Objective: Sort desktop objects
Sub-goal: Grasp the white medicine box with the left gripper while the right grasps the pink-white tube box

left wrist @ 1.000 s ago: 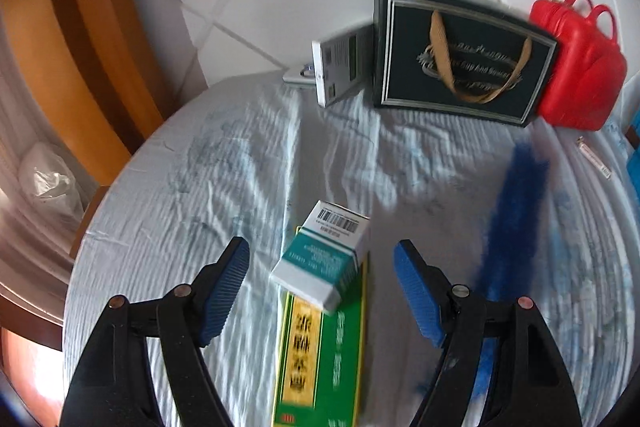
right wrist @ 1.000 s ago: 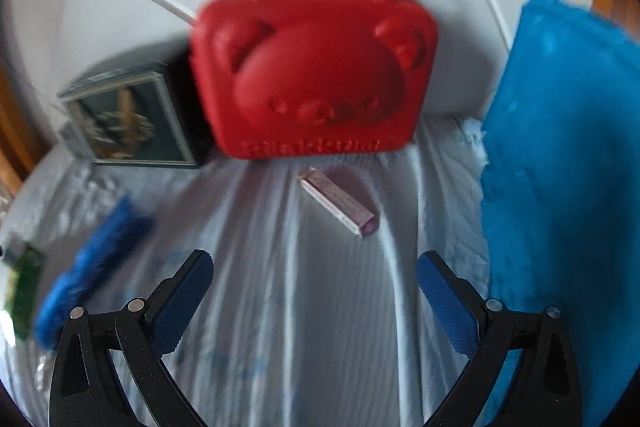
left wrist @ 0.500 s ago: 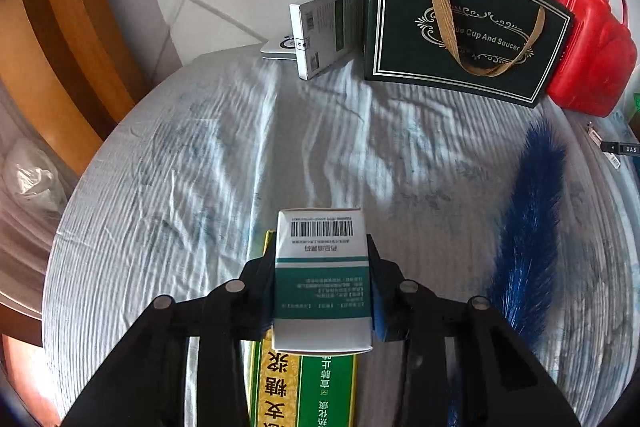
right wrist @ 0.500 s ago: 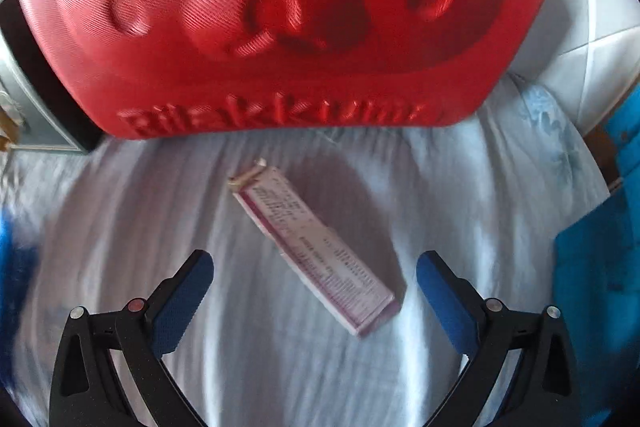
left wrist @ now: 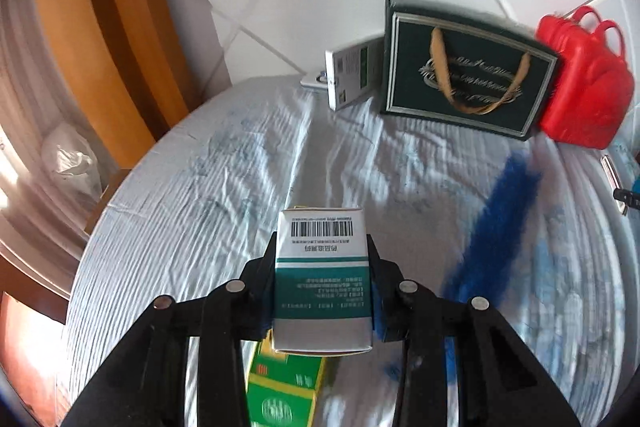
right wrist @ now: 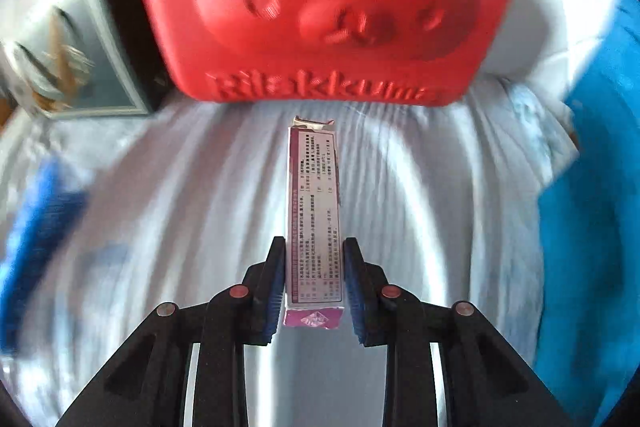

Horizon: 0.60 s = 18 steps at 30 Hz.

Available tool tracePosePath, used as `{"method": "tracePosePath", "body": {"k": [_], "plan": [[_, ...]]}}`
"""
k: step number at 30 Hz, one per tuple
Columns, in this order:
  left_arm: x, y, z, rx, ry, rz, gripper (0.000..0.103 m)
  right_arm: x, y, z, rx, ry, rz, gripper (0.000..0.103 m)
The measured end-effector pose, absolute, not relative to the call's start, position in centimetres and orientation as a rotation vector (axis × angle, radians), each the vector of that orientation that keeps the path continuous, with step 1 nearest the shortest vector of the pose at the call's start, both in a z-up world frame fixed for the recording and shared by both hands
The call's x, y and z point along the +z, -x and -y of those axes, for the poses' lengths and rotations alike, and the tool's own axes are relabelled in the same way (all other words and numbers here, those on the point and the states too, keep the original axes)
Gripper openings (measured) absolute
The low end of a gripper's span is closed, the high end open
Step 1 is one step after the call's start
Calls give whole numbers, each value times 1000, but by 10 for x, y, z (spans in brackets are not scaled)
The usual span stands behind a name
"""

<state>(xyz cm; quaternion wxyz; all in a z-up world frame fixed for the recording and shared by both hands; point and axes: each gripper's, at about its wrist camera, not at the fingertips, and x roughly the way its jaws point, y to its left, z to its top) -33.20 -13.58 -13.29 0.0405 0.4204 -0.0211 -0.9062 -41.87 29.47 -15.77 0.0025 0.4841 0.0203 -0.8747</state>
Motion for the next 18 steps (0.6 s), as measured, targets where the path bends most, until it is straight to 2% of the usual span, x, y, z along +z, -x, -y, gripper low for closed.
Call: {"method": "tracePosePath", "body": {"k": [5,11,18], "plan": [[-107,281,122,-2840,-1270,-23,35,-102,338,-265,-2800,-1352,3,27],[-82,220,91,-2918,-1250,-18,35,-28,243,-246,-2832,-1195,27,28],[-42,153,43,-3045,-1145,18,35,25,148,-252,-2850,-1017,-29,28]]}}
